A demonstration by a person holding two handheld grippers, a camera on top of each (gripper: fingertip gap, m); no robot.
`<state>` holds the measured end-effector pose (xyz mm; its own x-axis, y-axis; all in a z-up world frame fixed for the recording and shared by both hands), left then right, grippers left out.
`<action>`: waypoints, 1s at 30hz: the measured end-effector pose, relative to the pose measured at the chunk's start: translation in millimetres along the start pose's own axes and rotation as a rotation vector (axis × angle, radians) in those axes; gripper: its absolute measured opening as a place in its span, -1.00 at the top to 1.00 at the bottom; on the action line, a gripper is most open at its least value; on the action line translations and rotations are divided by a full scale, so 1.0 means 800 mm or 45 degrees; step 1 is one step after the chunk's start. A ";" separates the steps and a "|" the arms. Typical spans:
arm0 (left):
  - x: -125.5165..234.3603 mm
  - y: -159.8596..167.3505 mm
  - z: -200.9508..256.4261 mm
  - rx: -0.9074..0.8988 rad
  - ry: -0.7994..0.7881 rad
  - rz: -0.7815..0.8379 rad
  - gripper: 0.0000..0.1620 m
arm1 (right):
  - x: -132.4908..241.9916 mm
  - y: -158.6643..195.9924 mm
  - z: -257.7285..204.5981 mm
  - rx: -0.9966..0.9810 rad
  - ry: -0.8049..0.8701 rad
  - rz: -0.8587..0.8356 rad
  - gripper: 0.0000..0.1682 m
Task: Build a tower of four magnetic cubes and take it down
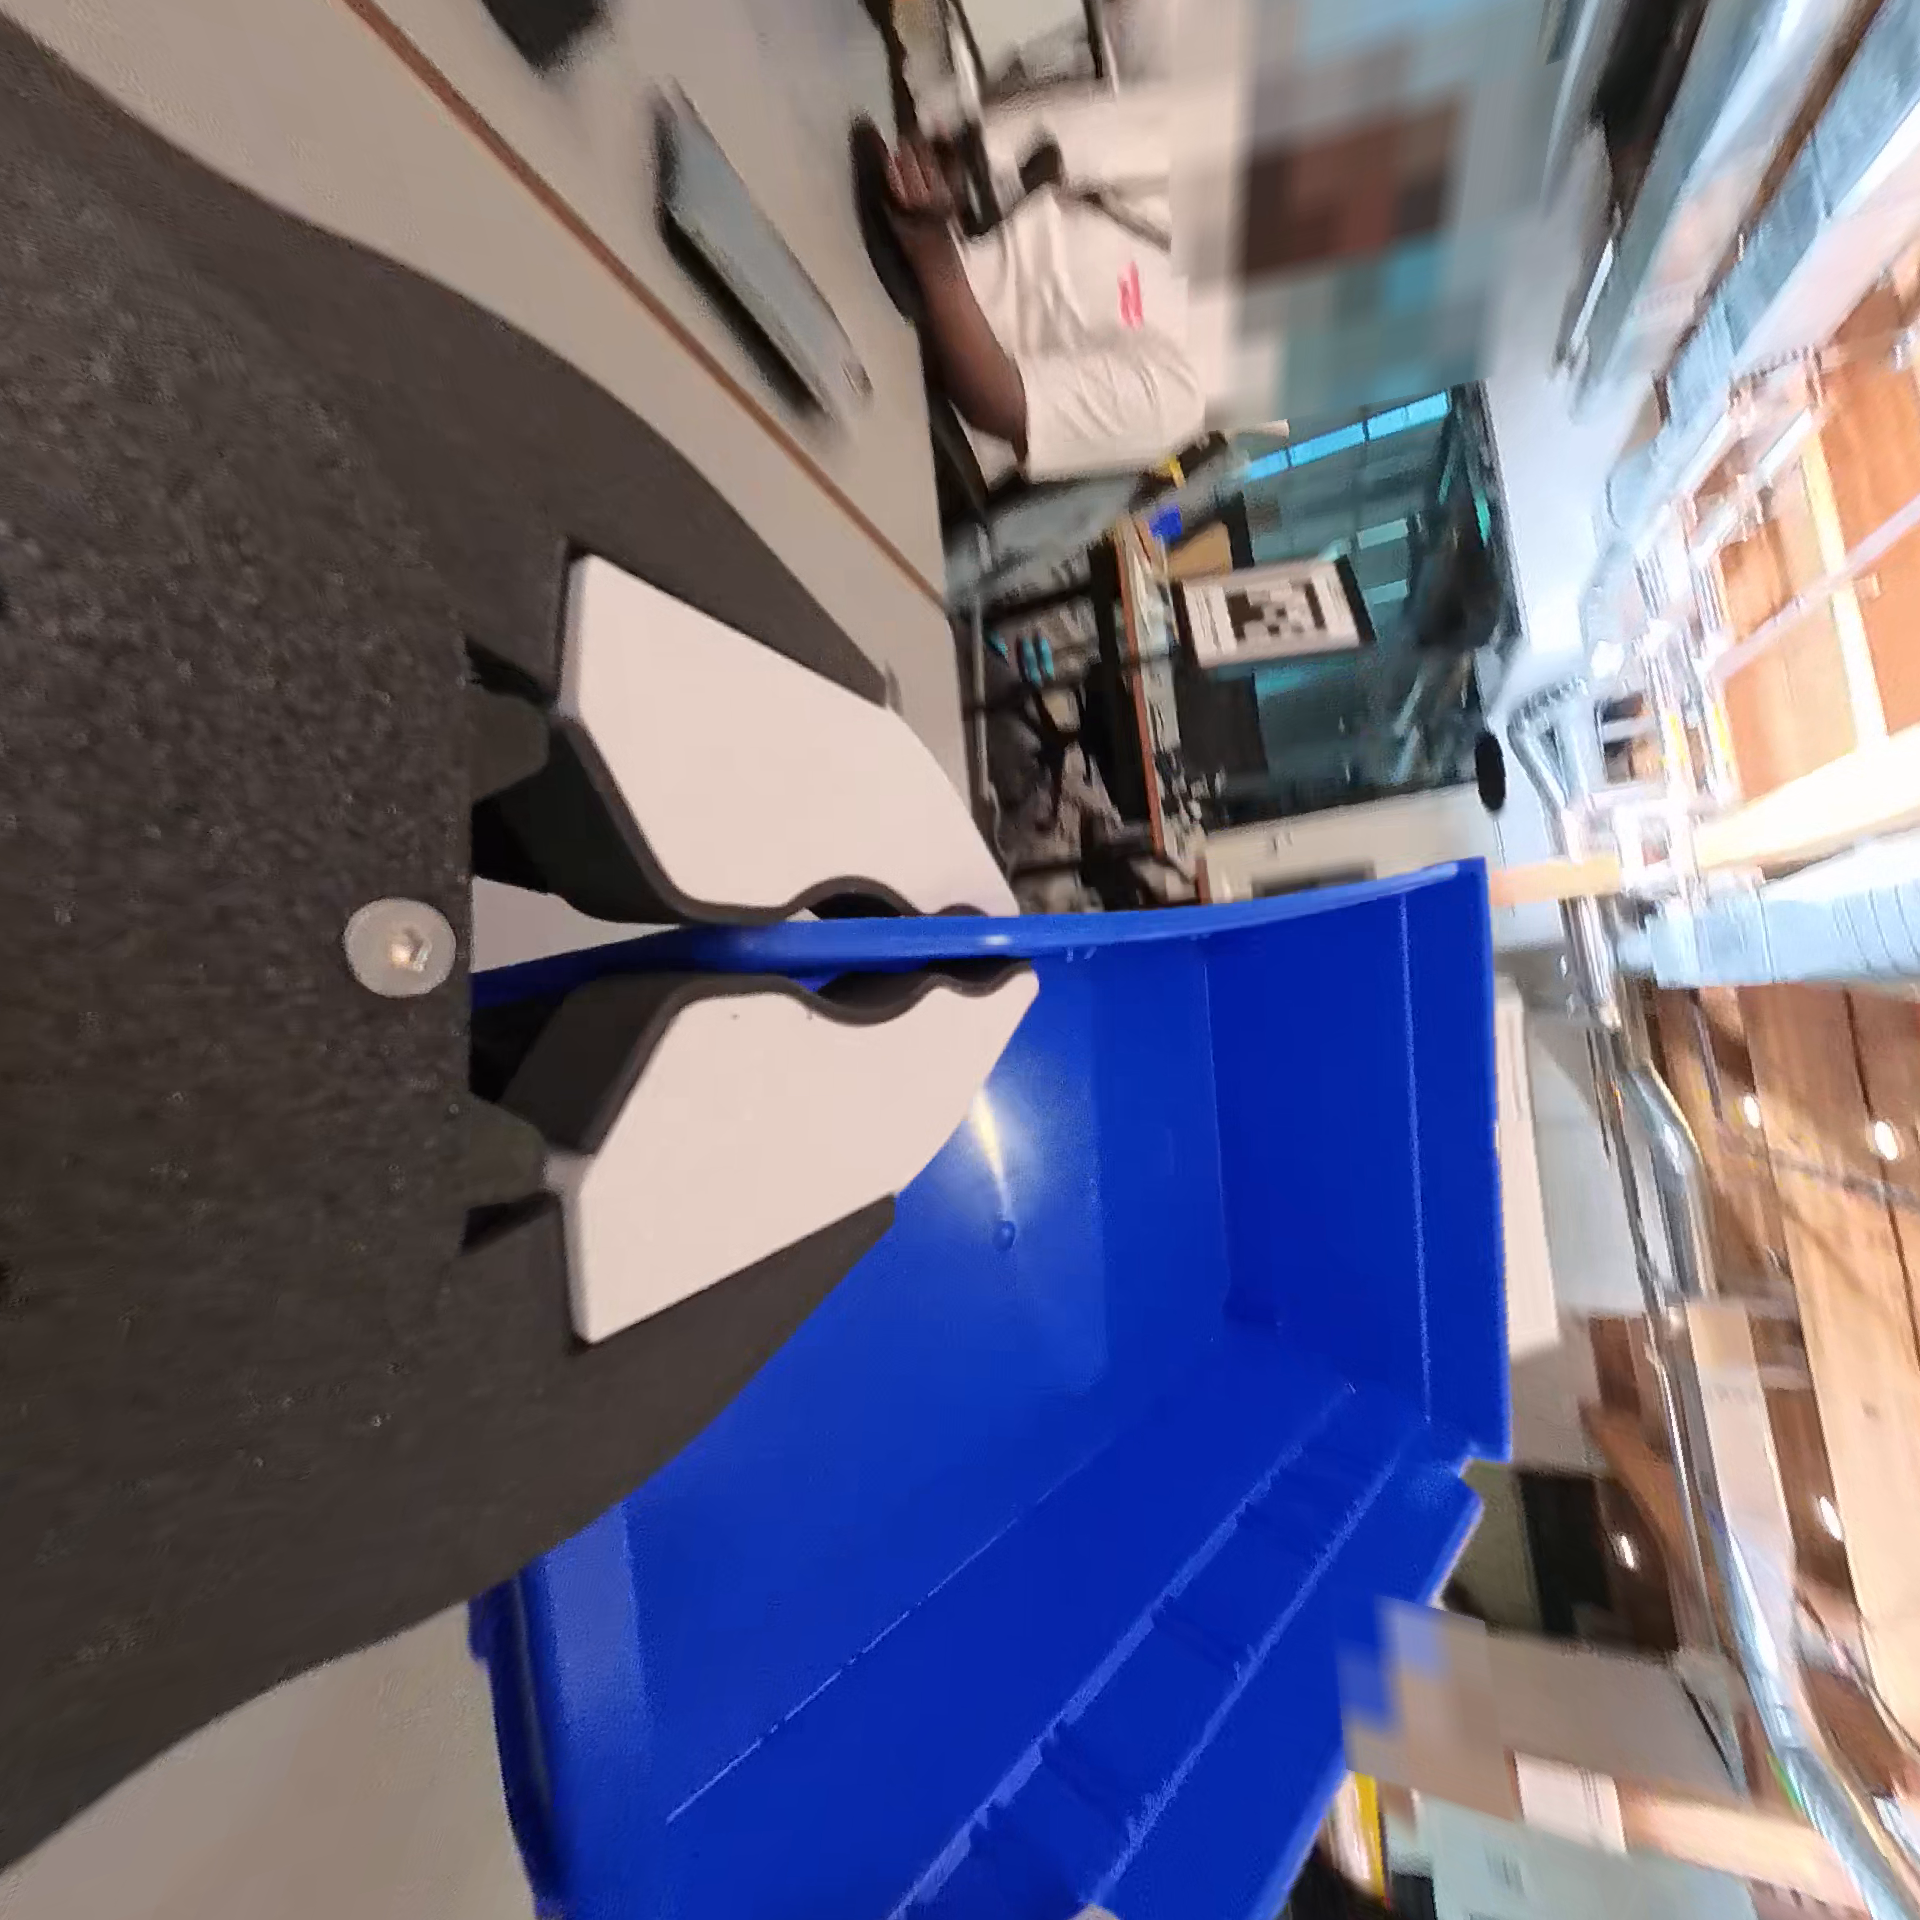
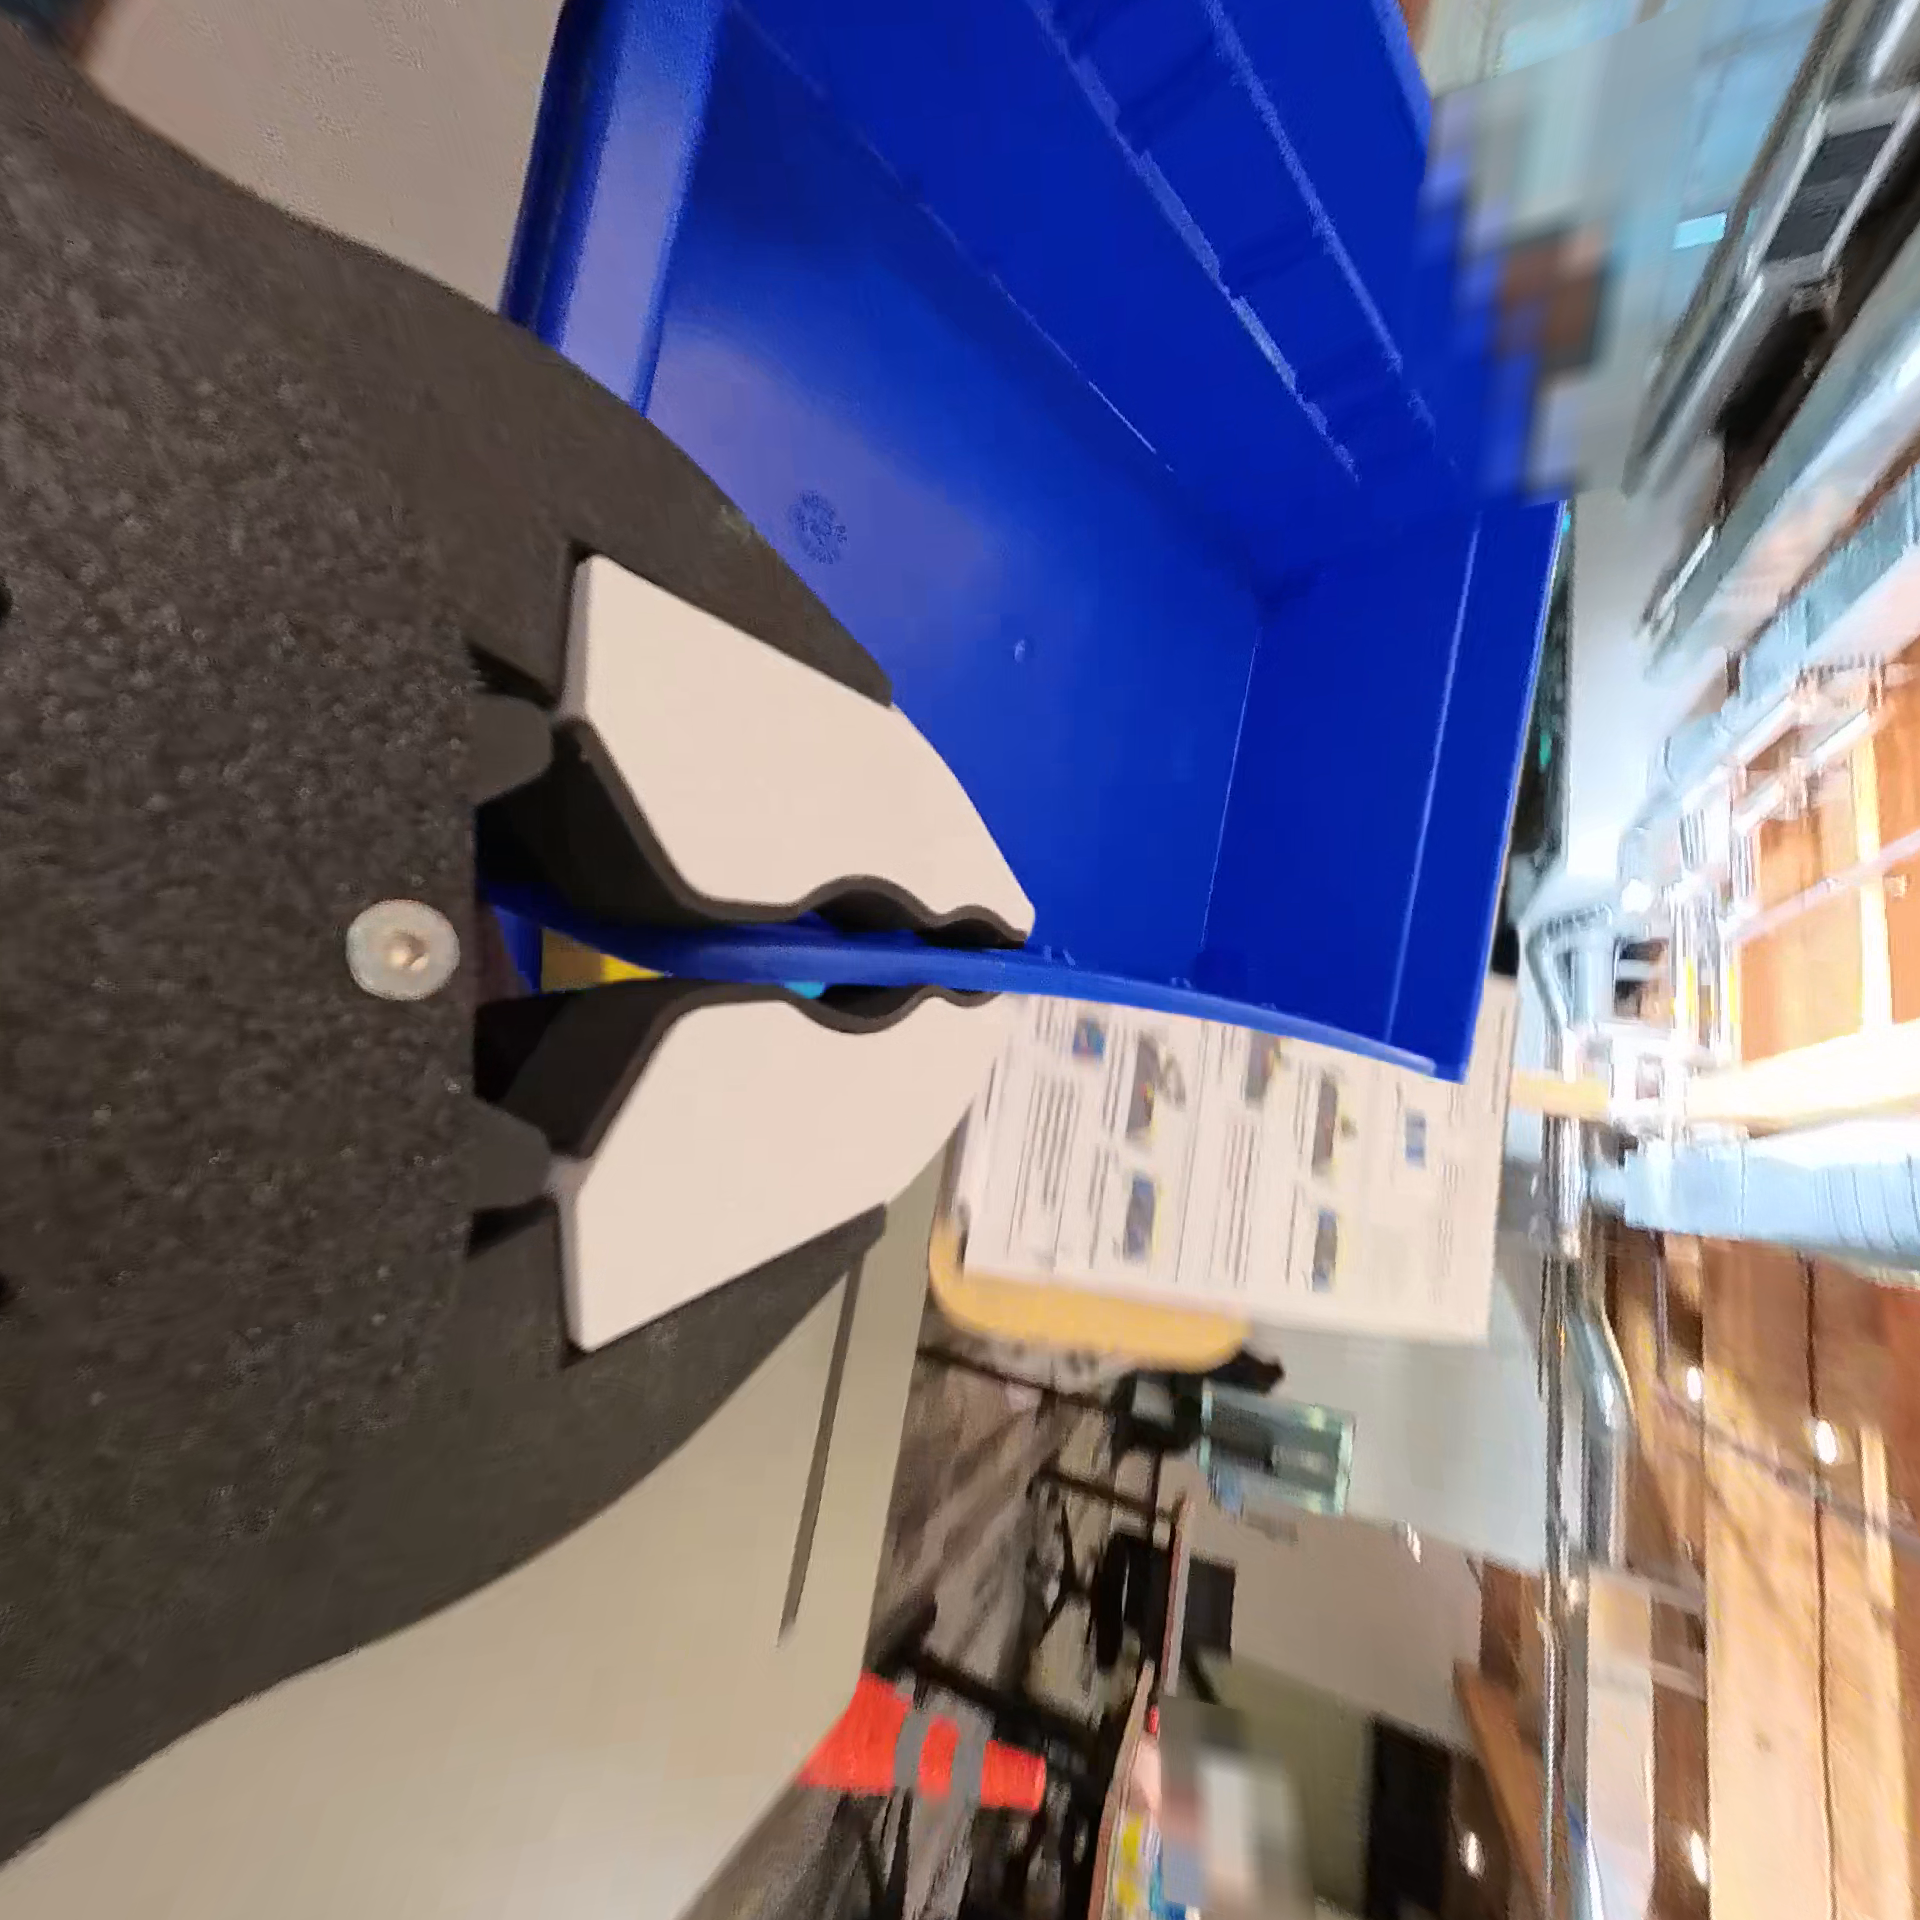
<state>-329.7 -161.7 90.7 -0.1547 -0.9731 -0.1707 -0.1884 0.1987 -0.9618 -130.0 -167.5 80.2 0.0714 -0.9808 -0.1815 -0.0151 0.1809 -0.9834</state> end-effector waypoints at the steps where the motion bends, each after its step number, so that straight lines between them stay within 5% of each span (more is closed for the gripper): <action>1: -0.017 -0.011 0.030 0.006 0.061 0.014 0.99 | 0.002 -0.006 0.033 -0.002 0.067 -0.003 0.96; 7: -0.104 -0.022 0.234 0.067 0.378 -0.033 0.98 | 0.016 0.008 0.238 -0.029 0.413 -0.159 0.96; 15: -0.153 0.086 0.462 0.113 0.578 -0.381 0.98 | 0.039 0.141 0.434 -0.091 0.554 -0.538 0.96; 22: -0.133 0.141 0.521 0.060 0.572 -0.472 0.88 | 0.053 0.206 0.482 -0.114 0.460 -0.602 0.96; 27: -0.119 0.146 0.537 0.046 0.798 -0.490 0.67 | 0.051 0.220 0.505 -0.119 0.432 -0.552 0.94; 30: -0.105 0.119 0.507 0.053 0.907 -0.433 0.51 | 0.057 0.211 0.520 -0.042 0.497 -0.550 0.61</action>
<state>58.5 -108.5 -73.3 -0.6816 -0.6678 0.2989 -0.3028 -0.1145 -0.9462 285.6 -151.6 -94.6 -0.2948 -0.9206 0.2562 -0.0977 -0.2377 -0.9664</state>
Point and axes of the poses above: each gripper's, where its closed fingertips meet, x back along the fingers, y out of its underside, z = x × y across the jaws, the point moved 3 cm from there along x, back along the fingers, and after that the axes turned 5 degrees about -x, right-handed, at the moved point
